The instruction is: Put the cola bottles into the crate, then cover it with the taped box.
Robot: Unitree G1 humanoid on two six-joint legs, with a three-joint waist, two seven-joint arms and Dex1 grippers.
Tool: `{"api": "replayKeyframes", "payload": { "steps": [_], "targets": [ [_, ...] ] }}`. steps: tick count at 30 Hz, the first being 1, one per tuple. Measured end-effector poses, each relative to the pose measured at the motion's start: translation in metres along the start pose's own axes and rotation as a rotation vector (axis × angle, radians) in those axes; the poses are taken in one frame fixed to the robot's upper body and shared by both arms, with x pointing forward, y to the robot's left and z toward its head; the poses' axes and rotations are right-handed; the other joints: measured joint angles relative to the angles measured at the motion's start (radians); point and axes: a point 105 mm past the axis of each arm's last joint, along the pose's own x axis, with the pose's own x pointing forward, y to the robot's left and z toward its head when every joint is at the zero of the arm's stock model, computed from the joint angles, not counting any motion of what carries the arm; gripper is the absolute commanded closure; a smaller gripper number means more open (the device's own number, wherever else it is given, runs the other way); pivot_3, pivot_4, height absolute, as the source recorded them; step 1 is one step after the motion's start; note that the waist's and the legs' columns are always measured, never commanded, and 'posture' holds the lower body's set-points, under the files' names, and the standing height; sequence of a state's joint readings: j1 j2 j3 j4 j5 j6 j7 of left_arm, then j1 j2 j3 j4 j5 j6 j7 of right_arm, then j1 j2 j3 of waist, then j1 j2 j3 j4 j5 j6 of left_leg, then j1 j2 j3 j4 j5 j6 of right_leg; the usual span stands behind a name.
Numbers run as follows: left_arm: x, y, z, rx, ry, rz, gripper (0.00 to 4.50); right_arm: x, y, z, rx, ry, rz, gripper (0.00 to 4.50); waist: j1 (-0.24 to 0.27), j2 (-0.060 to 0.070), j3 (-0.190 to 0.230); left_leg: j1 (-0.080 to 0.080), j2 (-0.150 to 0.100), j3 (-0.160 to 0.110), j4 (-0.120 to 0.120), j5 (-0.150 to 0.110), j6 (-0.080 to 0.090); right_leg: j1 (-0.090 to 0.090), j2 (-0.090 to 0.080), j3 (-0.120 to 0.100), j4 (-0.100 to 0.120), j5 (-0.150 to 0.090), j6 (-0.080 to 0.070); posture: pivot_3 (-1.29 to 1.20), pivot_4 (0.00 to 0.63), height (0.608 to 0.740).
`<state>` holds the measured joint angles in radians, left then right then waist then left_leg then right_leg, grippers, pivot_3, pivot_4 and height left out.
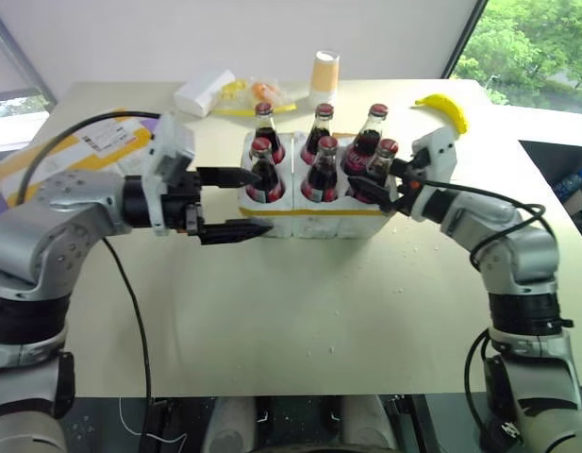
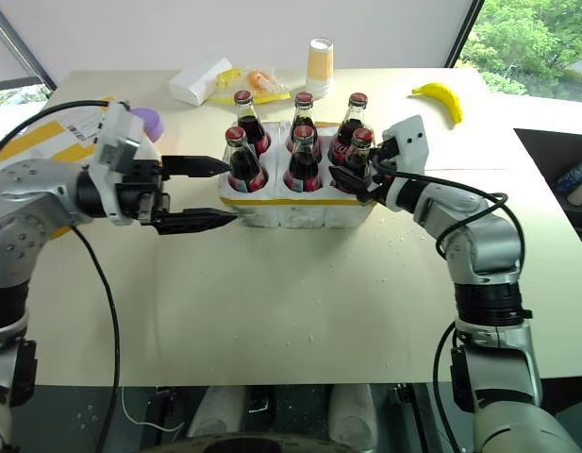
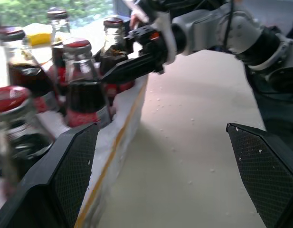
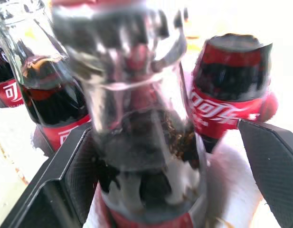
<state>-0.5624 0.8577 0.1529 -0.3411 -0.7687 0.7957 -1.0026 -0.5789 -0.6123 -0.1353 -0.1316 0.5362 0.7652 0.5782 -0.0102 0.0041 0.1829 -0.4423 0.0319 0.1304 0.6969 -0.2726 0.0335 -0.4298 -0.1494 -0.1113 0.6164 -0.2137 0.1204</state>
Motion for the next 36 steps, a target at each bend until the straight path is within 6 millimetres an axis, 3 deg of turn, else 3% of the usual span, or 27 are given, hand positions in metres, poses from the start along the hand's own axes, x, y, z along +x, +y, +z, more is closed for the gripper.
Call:
{"api": "replayKeyframes", "payload": {
  "steps": [3, 6, 9, 14, 17, 21, 23, 27, 36],
  "targets": [
    [-0.031, 0.018, -0.004, 0.041, 0.050, 0.224, 0.00, -0.033, -0.006, 0.027, -0.062, -0.029, 0.021, 0.08, 0.001, 0.000, 0.000, 0.000, 0.000, 0.000, -0.001, 0.000, 0.000, 0.000, 0.000, 0.000, -0.001, 0.000, 0.000, 0.00, 0.150, 0.740],
    [-0.078, 0.035, -0.014, 0.094, 0.143, 0.497, 0.00, -0.069, -0.003, 0.059, -0.126, -0.066, 0.091, 0.08, -0.002, 0.000, 0.000, 0.001, 0.000, 0.000, -0.001, -0.001, 0.000, 0.000, 0.000, 0.000, -0.002, 0.000, 0.000, 0.00, 0.150, 0.740],
    [-0.126, 0.042, -0.033, 0.121, 0.269, 0.730, 0.00, -0.094, 0.002, 0.078, -0.147, -0.076, 0.168, 0.08, -0.007, 0.000, 0.000, 0.003, 0.001, 0.000, -0.002, -0.001, 0.000, 0.000, -0.001, 0.000, -0.002, 0.000, 0.000, 0.00, 0.150, 0.740],
    [-0.201, 0.049, -0.075, 0.209, 0.561, 1.033, 0.00, -0.105, 0.020, 0.100, -0.133, -0.146, 0.312, 0.08, -0.005, -0.001, 0.000, 0.002, 0.004, 0.000, -0.004, -0.004, 0.004, -0.003, -0.002, 0.001, -0.002, 0.001, -0.003, 0.00, 0.150, 0.740],
    [-0.247, 0.045, -0.103, 0.297, 0.767, 1.146, 0.00, -0.108, 0.044, 0.114, -0.127, -0.198, 0.455, 0.08, -0.002, -0.001, 0.000, 0.000, 0.004, 0.001, -0.005, -0.004, 0.004, -0.010, -0.003, 0.001, -0.002, 0.000, -0.006, 0.00, 0.150, 0.740],
    [-0.288, 0.043, -0.129, 0.383, 0.954, 1.208, 0.00, -0.109, 0.060, 0.117, -0.124, -0.202, 0.537, 0.08, 0.003, -0.004, -0.002, -0.001, 0.004, 0.001, -0.006, -0.007, 0.003, -0.013, -0.004, 0.001, -0.002, 0.001, -0.007, 0.00, 0.150, 0.740],
    [-0.293, 0.053, -0.133, 0.464, 1.002, 1.195, 0.00, -0.109, 0.064, 0.114, -0.120, -0.189, 0.558, 0.08, 0.011, -0.004, -0.002, -0.001, 0.004, 0.001, -0.006, -0.007, 0.003, -0.013, -0.006, 0.001, -0.003, 0.001, -0.009, 0.00, 0.150, 0.740],
    [-0.278, 0.081, -0.136, 0.581, 0.990, 1.166, 0.00, -0.110, 0.073, 0.110, -0.130, -0.149, 0.594, 0.08, 0.025, -0.004, -0.002, -0.001, 0.003, 0.002, -0.006, -0.007, 0.003, -0.014, -0.007, 0.001, -0.003, 0.003, -0.010, 0.00, 0.150, 0.740],
    [-0.254, 0.116, -0.167, 0.623, 1.035, 1.078, 0.00, -0.117, 0.075, 0.115, -0.163, -0.109, 0.552, 0.08, 0.016, -0.006, -0.003, -0.002, 0.004, 0.010, -0.010, -0.002, 0.001, -0.014, -0.005, -0.001, -0.001, 0.005, -0.007, 0.00, 0.150, 0.740]
  ]
}}
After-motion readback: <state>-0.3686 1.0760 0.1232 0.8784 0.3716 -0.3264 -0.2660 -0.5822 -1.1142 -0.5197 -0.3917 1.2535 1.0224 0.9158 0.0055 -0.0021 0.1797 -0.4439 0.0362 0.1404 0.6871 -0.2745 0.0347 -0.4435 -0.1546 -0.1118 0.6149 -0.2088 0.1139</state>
